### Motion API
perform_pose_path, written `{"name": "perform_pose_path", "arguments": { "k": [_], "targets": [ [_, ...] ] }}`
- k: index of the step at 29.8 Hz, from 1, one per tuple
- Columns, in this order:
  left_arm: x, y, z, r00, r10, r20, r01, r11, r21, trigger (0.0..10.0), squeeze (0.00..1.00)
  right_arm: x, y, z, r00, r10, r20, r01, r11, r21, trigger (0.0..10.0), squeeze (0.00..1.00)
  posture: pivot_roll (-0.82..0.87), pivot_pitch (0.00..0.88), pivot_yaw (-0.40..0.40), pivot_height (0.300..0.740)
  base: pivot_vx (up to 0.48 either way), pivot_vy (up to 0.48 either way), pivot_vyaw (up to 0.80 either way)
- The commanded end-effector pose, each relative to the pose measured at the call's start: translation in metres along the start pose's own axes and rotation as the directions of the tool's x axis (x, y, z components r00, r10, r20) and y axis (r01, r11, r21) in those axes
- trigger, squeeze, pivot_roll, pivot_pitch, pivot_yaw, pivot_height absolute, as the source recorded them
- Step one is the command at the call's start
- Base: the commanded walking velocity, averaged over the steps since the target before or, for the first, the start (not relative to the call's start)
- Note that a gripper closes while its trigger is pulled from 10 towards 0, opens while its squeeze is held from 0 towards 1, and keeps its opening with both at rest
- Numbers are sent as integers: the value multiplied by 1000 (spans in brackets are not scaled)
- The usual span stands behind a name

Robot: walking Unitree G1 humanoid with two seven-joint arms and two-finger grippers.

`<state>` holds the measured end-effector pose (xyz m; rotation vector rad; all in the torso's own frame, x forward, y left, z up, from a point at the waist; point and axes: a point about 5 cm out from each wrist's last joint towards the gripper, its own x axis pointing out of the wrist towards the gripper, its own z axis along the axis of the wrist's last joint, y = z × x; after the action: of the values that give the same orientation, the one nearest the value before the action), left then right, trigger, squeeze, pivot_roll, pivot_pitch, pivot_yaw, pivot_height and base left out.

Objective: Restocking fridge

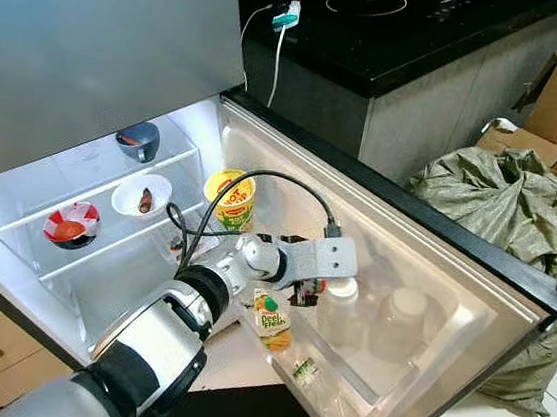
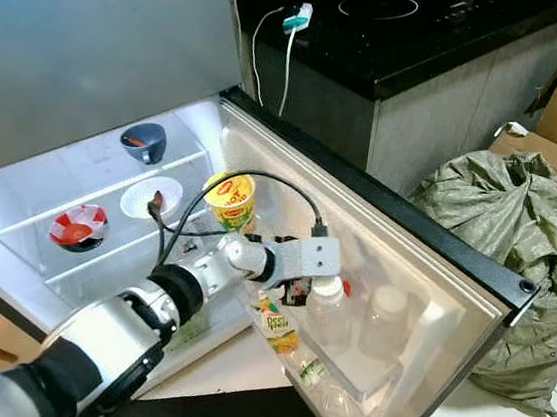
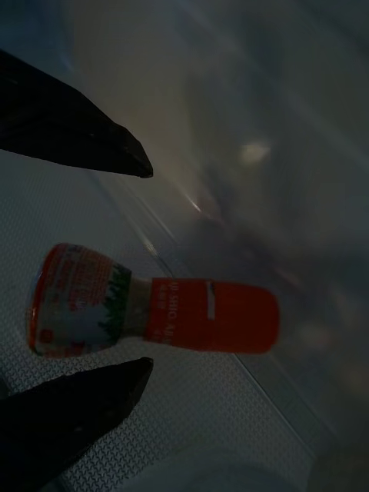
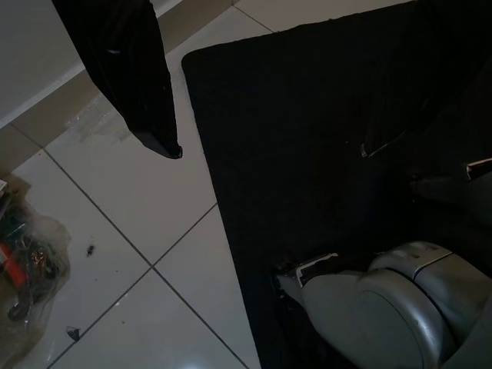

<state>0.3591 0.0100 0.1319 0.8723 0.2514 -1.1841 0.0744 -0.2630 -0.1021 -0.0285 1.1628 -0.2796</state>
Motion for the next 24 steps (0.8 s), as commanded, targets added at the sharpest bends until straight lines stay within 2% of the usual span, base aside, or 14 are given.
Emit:
{"name": "perform_pose_path", "arguments": {
  "k": [1, 11, 17, 21, 24],
  "targets": [
    [-3, -13, -31, 994, -56, -92, 49, 995, -82, 10000, 0, -1, 1, -3, 1000, 5, -8, -4, 1000, 10, 10000, 0, -286, 174, 139, 740, 0, 0, 0],
    [-6, -9, -26, 998, -67, -11, 65, 985, -161, 10000, 0, 0, 0, 1, 1000, 7, -1, -7, 1000, -2, 10000, 0, -282, 167, 133, 740, 0, 0, 0],
    [-8, -3, -13, 991, -80, 106, 103, 967, -232, 10000, 0, 0, 1, 1, 1000, 9, -1, -9, 1000, -3, 10000, 0, -280, 168, 134, 740, 0, 0, 0],
    [-9, -2, -12, 990, -89, 111, 112, 967, -228, 10000, 0, 0, 1, 1, 1000, 9, -3, -9, 1000, -2, 10000, 0, -280, 168, 134, 740, 0, 0, 0],
    [-10, -3, -19, 994, -103, 24, 105, 985, -138, 10000, 0, 0, 1, 0, 1000, 10, -4, -10, 1000, 0, 10000, 0, -279, 169, 135, 740, 0, 0, 0]
  ]
}}
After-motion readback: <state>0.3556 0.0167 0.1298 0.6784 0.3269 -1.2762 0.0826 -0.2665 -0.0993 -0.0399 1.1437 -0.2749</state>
